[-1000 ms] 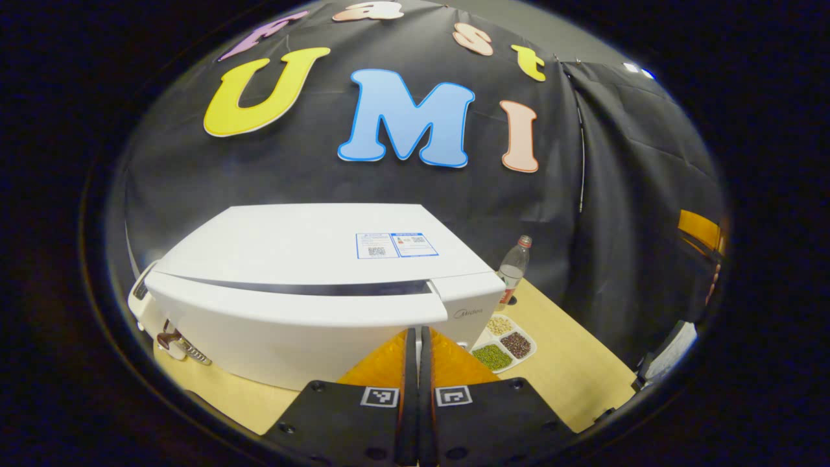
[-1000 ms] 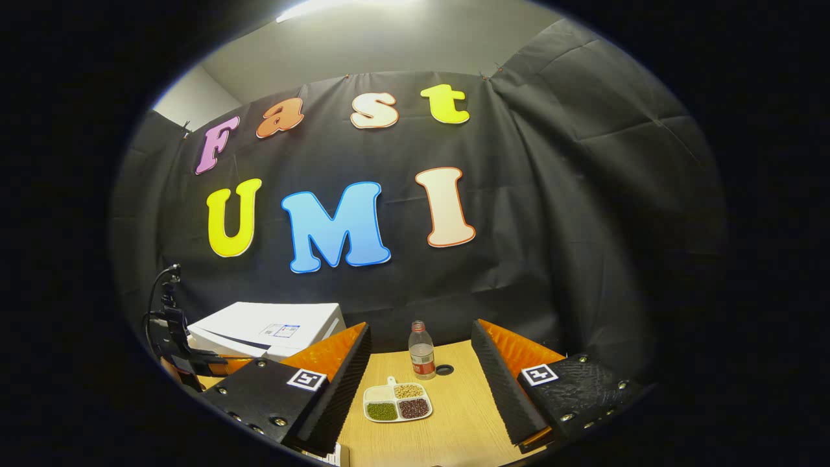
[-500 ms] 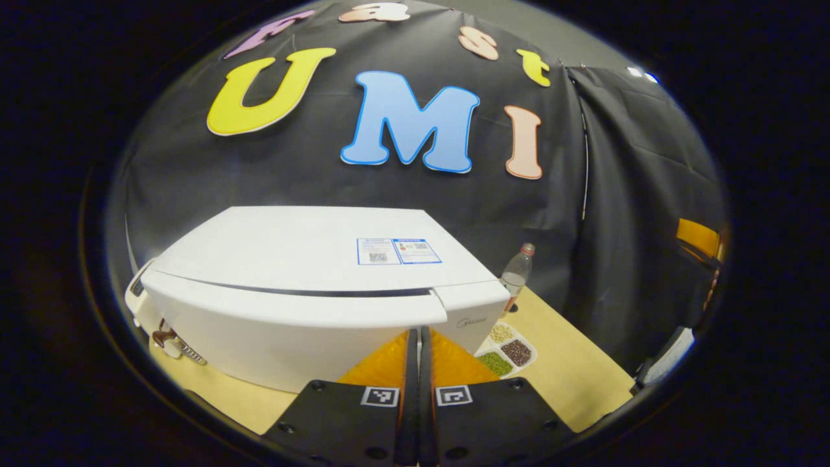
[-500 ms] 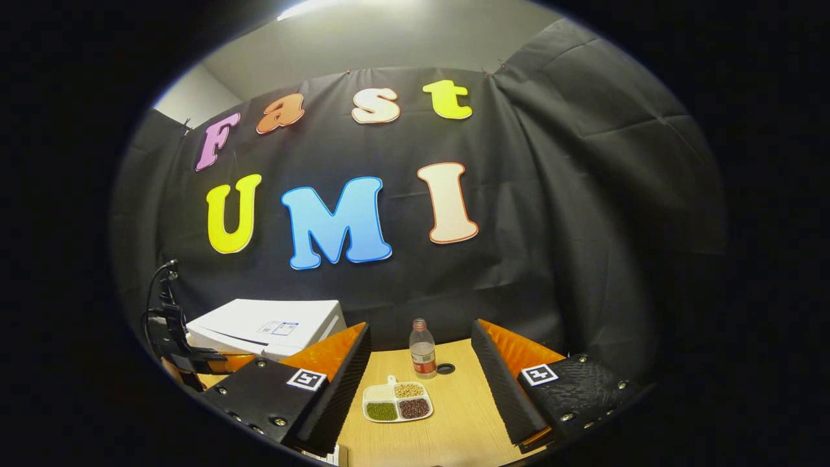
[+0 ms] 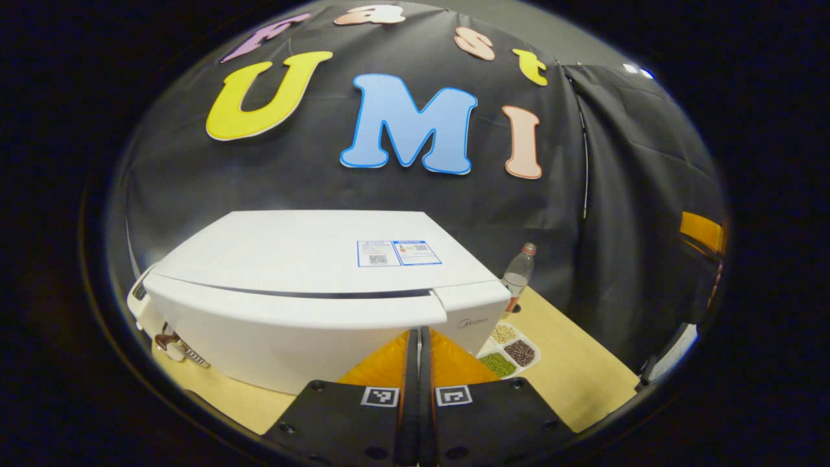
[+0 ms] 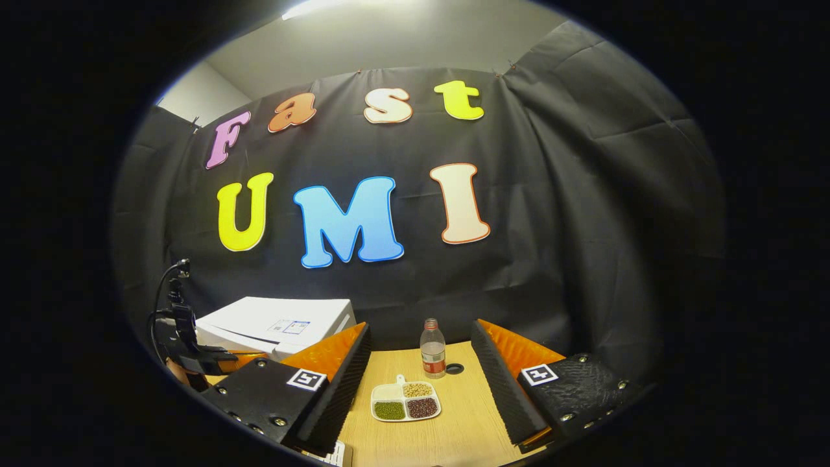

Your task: Open the microwave oven with the left hand, put the food in, and close the microwave oven.

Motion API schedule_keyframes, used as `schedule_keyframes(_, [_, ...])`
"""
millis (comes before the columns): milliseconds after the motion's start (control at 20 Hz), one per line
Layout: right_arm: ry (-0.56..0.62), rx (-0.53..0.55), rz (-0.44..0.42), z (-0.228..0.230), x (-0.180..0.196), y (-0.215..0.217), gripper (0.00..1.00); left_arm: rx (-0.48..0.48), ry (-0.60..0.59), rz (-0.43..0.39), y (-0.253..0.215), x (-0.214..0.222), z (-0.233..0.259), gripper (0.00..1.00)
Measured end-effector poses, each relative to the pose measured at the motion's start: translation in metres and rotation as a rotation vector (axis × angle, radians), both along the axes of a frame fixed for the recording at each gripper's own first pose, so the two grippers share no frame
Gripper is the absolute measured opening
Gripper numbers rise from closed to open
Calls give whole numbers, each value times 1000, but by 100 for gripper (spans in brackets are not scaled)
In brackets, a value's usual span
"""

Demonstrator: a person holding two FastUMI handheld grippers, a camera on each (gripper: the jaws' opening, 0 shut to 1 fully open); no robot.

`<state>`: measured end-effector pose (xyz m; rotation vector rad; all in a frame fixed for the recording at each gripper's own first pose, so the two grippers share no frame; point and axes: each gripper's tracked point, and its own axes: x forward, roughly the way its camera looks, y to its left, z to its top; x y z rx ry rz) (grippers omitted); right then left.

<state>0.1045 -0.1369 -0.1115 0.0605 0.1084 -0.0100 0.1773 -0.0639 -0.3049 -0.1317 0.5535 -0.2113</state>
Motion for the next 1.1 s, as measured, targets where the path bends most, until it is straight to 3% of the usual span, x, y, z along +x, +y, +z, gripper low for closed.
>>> schedule_keyframes(350, [2, -3, 36, 2, -4, -1, 94, 42, -24, 18, 1, 13, -2, 6])
schedule_keyframes(450, [1, -10, 47, 3, -7, -1, 93, 3, 10, 11, -11, 12, -7, 7])
schedule_keyframes(600, [-3, -5, 50, 8, -12, -1, 94, 67, -12, 0, -12, 15, -1, 7])
schedule_keyframes(800, [-22, 14, 65, 22, -15, 13, 94, 75, -133, 34, -2, -1, 69, 7])
schedule_keyframes(1000, [-87, 8, 73, 60, -31, 42, 94, 118, -336, 123, 36, -42, 199, 8])
schedule_keyframes(1100, [-98, 3, 75, 79, -39, 57, 93, 121, -443, 188, 65, -70, 265, 54])
